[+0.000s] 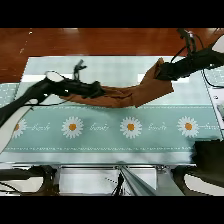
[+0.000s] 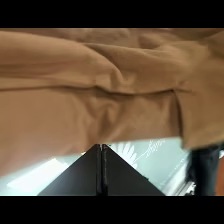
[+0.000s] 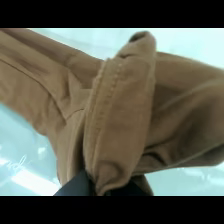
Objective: Fold the shirts.
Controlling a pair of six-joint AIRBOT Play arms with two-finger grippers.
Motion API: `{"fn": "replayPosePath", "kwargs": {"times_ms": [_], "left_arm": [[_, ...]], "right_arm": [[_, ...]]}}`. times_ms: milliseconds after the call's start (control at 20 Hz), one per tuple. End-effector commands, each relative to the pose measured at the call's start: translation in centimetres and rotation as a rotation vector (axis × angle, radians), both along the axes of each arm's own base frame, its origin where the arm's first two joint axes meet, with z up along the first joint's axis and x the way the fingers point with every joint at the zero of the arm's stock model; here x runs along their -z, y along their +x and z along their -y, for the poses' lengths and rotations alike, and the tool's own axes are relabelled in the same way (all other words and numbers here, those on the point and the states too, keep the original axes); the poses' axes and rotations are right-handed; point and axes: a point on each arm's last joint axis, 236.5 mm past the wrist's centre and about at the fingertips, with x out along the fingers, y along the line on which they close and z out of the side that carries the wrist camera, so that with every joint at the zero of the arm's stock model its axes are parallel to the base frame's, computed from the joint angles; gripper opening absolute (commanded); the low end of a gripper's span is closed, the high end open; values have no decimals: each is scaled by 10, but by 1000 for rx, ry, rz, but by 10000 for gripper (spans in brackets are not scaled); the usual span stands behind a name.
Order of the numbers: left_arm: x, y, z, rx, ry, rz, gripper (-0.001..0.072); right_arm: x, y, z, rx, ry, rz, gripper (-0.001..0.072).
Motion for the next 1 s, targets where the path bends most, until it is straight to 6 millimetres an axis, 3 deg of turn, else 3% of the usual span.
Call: {"fn": "replayPosePath", "kwargs": {"times_ms": [0,200,400,550,650,750,850,950], "left_arm": [[9,-22,49,34,16,11,20],[17,-50,95,68,24,23,20],[40,-101,150,113,-23,-82,19],[52,-103,153,104,-8,-90,19],[38,-75,132,61,-8,-45,19],[8,-33,91,11,21,72,18],[-34,8,27,-62,68,193,18],[-73,36,-48,-155,134,288,18]], "right_arm": [[-27,-29,-11,8,-56,20,24],[-46,-51,-35,-11,-34,32,24],[-60,-66,-50,-32,-16,49,24],[-61,-67,-50,-33,-23,55,24],[-58,-60,-38,-9,-73,78,24],[-57,-46,-35,25,-82,107,23],[-45,-37,-49,5,-77,105,23],[-22,-29,-77,-44,-78,88,23]]}}
